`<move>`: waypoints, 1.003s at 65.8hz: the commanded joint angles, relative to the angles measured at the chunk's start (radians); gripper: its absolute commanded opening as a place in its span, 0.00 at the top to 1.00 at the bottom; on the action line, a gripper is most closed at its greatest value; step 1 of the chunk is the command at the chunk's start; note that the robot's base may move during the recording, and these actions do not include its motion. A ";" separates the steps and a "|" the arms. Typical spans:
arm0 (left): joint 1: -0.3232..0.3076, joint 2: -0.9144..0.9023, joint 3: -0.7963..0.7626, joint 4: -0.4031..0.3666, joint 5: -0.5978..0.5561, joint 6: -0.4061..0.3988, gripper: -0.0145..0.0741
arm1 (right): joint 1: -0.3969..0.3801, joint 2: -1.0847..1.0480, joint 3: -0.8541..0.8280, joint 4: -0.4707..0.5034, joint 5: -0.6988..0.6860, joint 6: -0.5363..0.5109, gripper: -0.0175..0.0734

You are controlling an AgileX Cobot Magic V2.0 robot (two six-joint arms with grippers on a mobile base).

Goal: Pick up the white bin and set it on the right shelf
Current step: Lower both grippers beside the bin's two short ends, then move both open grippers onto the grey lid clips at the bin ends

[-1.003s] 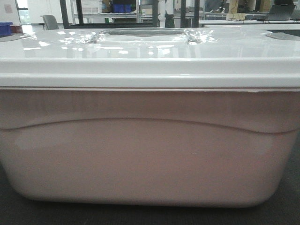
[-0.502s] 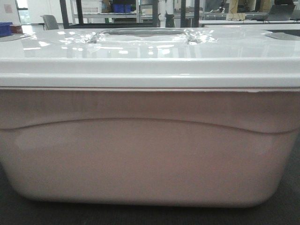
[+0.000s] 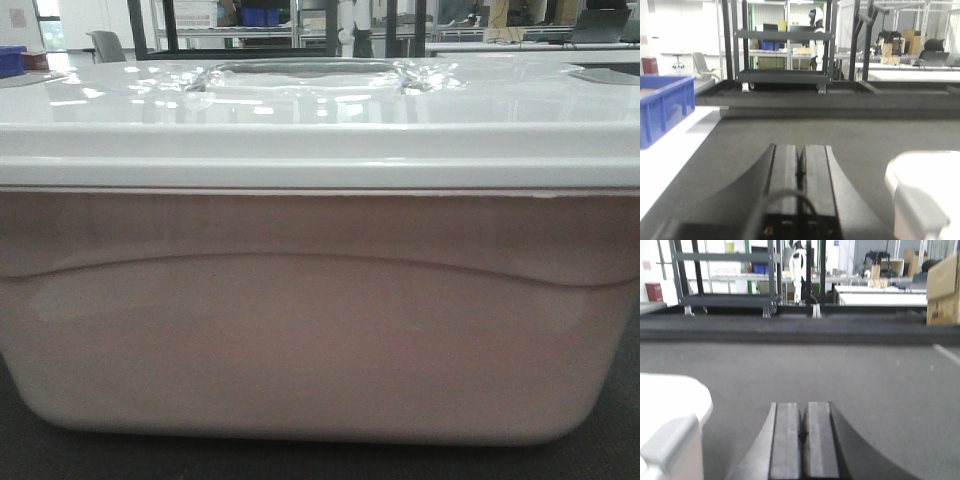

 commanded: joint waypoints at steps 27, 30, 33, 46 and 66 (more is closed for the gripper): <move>-0.005 0.654 -0.708 -0.021 0.695 -0.008 0.97 | -0.006 0.646 -0.630 0.078 0.538 0.002 0.75; -0.005 0.714 -0.762 -0.039 0.786 -0.008 0.97 | -0.006 0.709 -0.670 0.083 0.622 0.002 0.75; -0.005 0.788 -0.807 -0.058 0.890 -0.008 0.97 | -0.006 0.789 -0.704 0.083 0.715 0.002 0.75; -0.005 0.985 -0.873 -0.084 1.037 -0.008 0.97 | -0.006 0.988 -0.761 0.083 0.936 0.001 0.75; -0.005 1.164 -0.873 -0.142 1.036 -0.008 0.97 | -0.006 1.097 -0.761 0.083 0.927 0.001 0.75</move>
